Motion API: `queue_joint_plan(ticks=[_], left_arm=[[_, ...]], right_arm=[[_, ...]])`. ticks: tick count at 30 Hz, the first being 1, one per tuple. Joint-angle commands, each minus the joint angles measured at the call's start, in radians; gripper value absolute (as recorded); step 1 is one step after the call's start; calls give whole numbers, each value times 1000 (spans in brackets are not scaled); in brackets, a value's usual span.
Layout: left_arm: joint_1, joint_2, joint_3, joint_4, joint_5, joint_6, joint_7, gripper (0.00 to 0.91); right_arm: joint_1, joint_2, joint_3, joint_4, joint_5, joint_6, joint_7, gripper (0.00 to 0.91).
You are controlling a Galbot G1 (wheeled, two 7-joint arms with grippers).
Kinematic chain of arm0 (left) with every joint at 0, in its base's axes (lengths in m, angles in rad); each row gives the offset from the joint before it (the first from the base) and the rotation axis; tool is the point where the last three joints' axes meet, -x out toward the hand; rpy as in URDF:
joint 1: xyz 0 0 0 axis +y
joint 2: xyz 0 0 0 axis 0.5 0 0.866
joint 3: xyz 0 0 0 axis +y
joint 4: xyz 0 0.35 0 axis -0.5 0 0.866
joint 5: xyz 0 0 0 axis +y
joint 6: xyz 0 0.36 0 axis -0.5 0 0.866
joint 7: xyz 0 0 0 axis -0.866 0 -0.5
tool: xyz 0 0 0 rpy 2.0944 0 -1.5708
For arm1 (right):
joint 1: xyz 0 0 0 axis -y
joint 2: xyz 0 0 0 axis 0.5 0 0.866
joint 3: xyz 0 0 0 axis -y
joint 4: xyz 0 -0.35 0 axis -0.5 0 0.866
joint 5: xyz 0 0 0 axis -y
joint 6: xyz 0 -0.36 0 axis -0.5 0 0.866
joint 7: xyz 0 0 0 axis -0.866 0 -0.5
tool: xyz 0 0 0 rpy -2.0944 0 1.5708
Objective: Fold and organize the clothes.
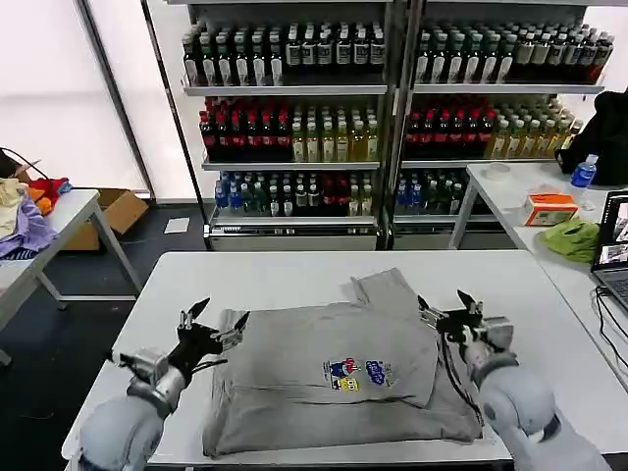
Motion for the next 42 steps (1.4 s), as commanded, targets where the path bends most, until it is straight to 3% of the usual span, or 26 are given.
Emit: queue_joint_plan(ticks=[1,6,12,23,42], left_arm=[[-342,42,158,388,-51,41,25,907],[-368,11,176,462,-36,50,19,907],[-338,-3,162,482,-33,75,2,907],[-243,23,112,404,-60,104,-15,907],[-221,15,96,394,-87,103,-30,907]], right_arm=[[294,6,-163,-299,10,-20,-39,907],[379,99,-172,-421,-4,-14,-48,907],[410,181,-162,-465,-24,-23,-49,907],[400,196,-179,-504,-34,-23,-58,907],[379,270,-154,-595,-109,-23,-76,907]])
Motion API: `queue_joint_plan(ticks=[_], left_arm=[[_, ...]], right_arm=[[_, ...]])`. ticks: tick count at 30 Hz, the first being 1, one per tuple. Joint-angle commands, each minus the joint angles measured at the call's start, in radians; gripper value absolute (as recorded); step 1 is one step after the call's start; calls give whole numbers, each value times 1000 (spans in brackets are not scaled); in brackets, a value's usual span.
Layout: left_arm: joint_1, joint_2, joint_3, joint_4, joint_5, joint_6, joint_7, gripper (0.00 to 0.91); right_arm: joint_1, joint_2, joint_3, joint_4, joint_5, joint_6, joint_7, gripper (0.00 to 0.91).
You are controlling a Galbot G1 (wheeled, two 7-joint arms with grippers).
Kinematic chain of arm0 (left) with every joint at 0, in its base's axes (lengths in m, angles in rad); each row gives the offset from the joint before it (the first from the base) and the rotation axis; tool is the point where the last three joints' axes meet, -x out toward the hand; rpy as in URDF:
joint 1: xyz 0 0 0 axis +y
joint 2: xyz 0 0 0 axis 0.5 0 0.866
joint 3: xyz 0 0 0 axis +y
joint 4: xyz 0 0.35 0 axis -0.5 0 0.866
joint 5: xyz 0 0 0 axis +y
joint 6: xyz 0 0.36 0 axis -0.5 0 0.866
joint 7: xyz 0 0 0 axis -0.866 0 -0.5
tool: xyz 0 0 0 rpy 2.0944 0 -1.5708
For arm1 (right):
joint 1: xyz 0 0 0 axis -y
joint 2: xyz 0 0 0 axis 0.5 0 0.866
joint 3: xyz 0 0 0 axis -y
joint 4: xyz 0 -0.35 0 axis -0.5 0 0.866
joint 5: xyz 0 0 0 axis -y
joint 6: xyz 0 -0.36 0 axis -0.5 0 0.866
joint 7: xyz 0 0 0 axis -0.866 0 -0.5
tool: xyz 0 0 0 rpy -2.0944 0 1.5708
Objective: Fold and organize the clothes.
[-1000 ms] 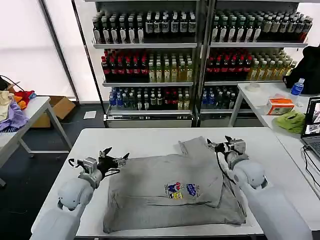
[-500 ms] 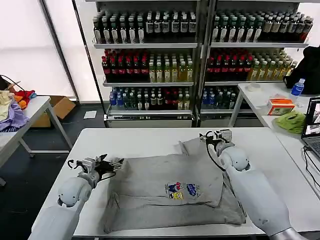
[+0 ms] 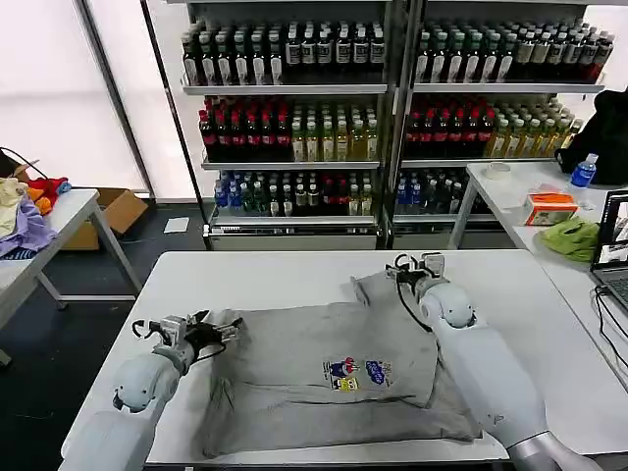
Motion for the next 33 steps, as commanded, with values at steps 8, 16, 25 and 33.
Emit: queue_joint_plan(ticks=[8,16,25,33], left_arm=[[-5,-8,-2,11,-60,2,-15,836],[-22,-19,17,28,-58,6,-25,10],[-20,-23,31,34,-57,6,-26,10],[-28,-32,32,44,-59,-4,-24,10]], right_arm=[[-23,40,5,-54,-41,-1,0,907],[-33,44,2,-60,-51,2,-4,0],[-57,24,-5,-5,-49,0,-7,0],[-71,17,1,47,-43,-2,0,0]])
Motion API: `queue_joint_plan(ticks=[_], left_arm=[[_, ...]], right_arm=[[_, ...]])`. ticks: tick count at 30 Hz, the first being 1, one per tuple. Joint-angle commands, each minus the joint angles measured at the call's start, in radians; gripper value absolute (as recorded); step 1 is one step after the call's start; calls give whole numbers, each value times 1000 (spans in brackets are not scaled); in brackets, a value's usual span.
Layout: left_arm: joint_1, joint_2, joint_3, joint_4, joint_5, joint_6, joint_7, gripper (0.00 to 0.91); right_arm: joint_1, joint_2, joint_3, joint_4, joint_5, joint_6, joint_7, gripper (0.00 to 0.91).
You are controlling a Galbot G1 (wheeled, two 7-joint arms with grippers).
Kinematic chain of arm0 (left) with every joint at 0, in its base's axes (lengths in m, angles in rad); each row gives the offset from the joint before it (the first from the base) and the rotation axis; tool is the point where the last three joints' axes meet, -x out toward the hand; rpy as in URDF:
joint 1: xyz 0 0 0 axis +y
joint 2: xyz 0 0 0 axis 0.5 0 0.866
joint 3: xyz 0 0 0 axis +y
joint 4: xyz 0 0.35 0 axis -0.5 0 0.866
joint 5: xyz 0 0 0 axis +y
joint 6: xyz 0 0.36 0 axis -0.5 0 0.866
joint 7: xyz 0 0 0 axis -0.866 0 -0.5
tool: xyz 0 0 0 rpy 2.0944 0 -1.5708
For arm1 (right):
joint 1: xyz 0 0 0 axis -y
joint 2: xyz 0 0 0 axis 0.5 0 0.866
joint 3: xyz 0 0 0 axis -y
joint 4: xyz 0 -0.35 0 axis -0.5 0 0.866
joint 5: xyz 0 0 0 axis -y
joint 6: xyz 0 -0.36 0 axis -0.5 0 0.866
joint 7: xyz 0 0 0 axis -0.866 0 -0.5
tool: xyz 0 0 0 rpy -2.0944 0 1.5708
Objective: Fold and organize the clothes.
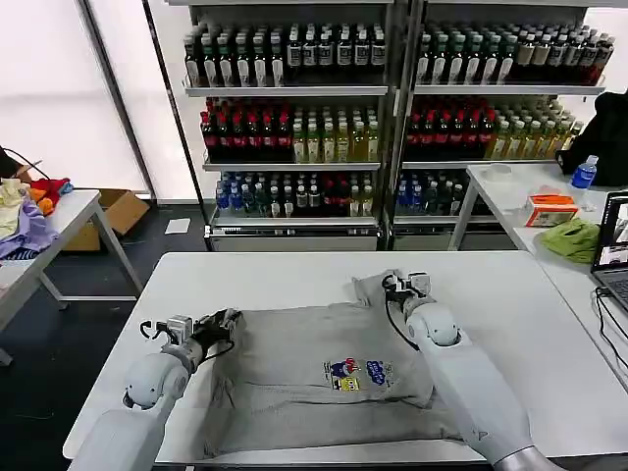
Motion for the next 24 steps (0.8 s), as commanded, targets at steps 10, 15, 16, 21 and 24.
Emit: queue_joint_plan(ticks=[10,15,16,21,24], left_arm=[[21,-6,-20,-49,-5,-58,-1,10],[30,-5,-37,-107,-5,-103,-1,10],[35,-4,-39,-119,-6,-106,-1,10],[71,3,-50,-169,-3,-112,-1,10],[103,11,-65,-210,-3,-112,-1,10]], right_arm=[[-29,-9,61,143,35,-1,3,0],[-50,-31,84,260,49,-1,7,0],[-56,-33,87,280,53,-1,10,0],[-101,-40,95,374,57,-2,22,0],[-138,-45,100,416,49,-2,33,0]])
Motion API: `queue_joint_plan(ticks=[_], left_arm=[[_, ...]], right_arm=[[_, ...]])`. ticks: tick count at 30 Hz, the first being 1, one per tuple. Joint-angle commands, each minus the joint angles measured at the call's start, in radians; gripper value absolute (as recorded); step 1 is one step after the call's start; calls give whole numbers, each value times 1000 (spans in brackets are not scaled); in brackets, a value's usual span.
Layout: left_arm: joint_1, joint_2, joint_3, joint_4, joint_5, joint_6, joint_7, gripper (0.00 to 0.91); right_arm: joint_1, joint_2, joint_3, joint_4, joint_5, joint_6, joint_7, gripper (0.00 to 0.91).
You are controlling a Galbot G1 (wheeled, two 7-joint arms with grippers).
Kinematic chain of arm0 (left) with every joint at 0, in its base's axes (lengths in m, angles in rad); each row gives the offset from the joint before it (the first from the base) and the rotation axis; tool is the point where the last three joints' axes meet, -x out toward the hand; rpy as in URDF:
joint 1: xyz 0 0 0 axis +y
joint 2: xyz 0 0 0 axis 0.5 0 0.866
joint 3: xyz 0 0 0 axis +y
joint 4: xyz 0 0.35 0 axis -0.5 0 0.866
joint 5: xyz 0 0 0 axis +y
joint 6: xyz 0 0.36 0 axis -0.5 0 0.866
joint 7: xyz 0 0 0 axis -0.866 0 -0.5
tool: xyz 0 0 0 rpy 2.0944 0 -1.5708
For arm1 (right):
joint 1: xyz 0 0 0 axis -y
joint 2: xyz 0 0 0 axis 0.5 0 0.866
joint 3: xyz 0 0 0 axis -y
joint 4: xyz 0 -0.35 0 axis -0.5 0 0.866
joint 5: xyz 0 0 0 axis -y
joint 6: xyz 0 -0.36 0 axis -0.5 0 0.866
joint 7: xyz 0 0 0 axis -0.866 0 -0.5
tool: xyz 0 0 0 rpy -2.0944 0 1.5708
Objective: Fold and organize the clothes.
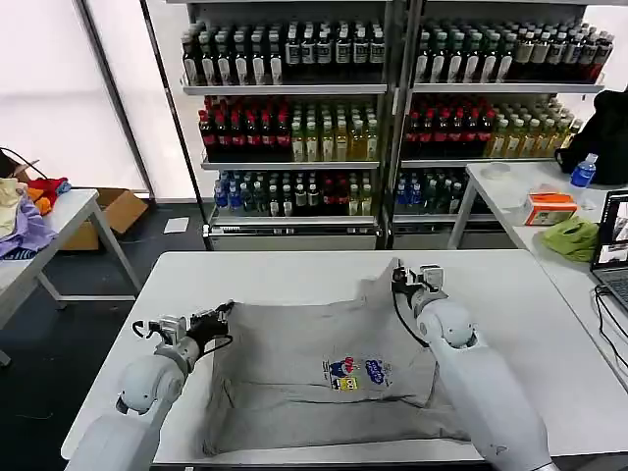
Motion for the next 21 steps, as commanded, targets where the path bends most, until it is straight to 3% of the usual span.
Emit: queue_joint_plan(ticks=[1,21], left_arm=[[64,9,-25,-118,1,-27,-1,10],[377,-4,-90,-338,82,-39,18,10]], right_arm=[[-65,-8,15,161,1,2,10,0],[-596,-57,183,515,-64,4,64,0]])
